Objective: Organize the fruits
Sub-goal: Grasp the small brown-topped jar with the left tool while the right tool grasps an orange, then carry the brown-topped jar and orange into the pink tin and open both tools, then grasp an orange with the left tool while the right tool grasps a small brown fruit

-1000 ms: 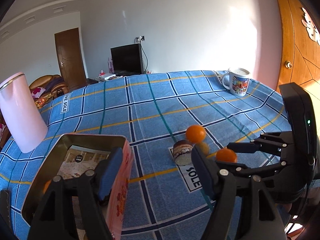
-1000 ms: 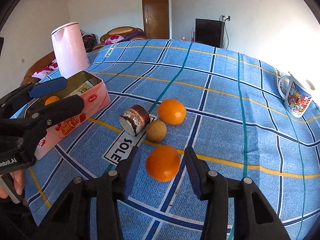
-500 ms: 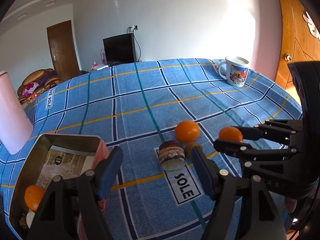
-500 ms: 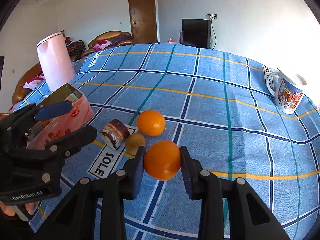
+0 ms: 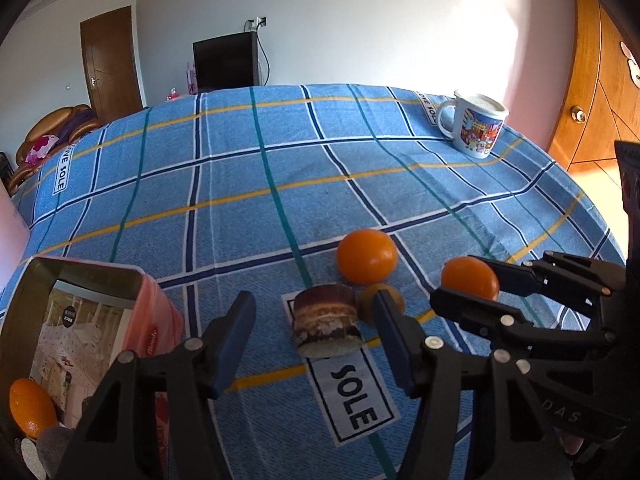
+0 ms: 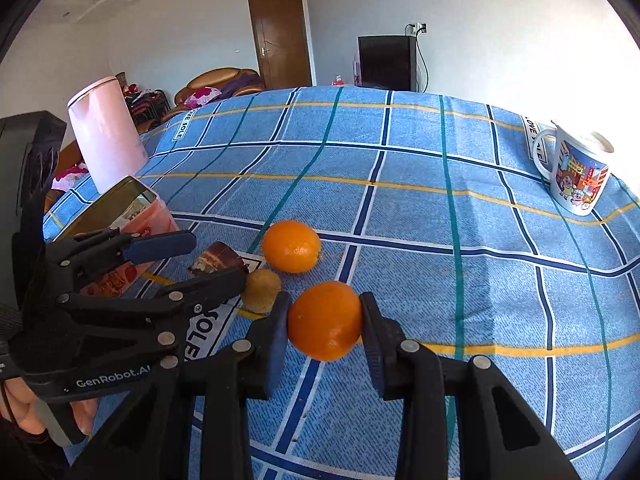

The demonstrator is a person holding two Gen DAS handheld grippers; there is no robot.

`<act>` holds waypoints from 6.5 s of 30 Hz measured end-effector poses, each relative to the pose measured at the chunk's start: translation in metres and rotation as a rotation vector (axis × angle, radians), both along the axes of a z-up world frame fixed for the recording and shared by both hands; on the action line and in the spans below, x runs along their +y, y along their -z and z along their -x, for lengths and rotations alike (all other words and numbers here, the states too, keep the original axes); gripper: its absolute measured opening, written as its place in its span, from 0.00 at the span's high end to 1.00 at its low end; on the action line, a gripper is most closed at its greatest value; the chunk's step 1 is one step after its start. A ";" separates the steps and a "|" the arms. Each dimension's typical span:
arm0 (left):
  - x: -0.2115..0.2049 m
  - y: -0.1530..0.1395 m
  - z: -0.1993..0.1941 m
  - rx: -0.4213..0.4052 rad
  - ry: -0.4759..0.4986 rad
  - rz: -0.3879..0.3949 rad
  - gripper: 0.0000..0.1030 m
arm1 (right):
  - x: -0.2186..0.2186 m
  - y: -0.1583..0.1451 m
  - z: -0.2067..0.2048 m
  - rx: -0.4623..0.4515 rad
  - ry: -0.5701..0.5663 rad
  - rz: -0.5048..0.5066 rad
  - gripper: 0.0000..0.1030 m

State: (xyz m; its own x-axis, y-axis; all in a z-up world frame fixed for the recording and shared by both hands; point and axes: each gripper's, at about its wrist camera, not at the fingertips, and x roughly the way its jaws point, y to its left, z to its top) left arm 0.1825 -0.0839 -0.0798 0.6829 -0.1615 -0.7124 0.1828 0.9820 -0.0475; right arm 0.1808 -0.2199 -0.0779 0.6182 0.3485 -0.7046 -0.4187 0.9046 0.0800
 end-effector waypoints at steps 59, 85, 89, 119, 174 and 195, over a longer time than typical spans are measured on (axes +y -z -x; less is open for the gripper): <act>0.008 -0.026 0.037 -0.222 -0.015 0.034 0.65 | -0.008 -0.023 0.030 -0.200 -0.039 -0.090 0.65; 0.008 -0.036 0.059 -0.354 -0.049 0.003 0.65 | -0.014 -0.034 0.049 -0.319 -0.043 -0.120 0.65; 0.011 -0.038 0.066 -0.377 -0.061 -0.014 0.65 | -0.014 -0.035 0.053 -0.340 -0.046 -0.112 0.65; 0.166 -0.046 0.073 -0.233 -0.299 0.067 0.65 | 0.134 -0.046 0.025 -0.236 -0.321 -0.086 0.65; 0.012 -0.039 0.020 -0.140 -0.049 -0.051 0.28 | 0.013 0.003 -0.026 0.016 -0.046 0.038 0.73; -0.042 0.010 -0.049 0.091 0.034 -0.002 0.39 | -0.045 0.001 -0.051 0.021 0.143 -0.057 0.73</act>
State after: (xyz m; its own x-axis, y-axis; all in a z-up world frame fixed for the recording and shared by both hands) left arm 0.2318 -0.1254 -0.0894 0.6096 -0.1819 -0.7716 0.2108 0.9755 -0.0635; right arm 0.2318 -0.2652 -0.0784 0.6498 0.2978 -0.6994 -0.2834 0.9486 0.1406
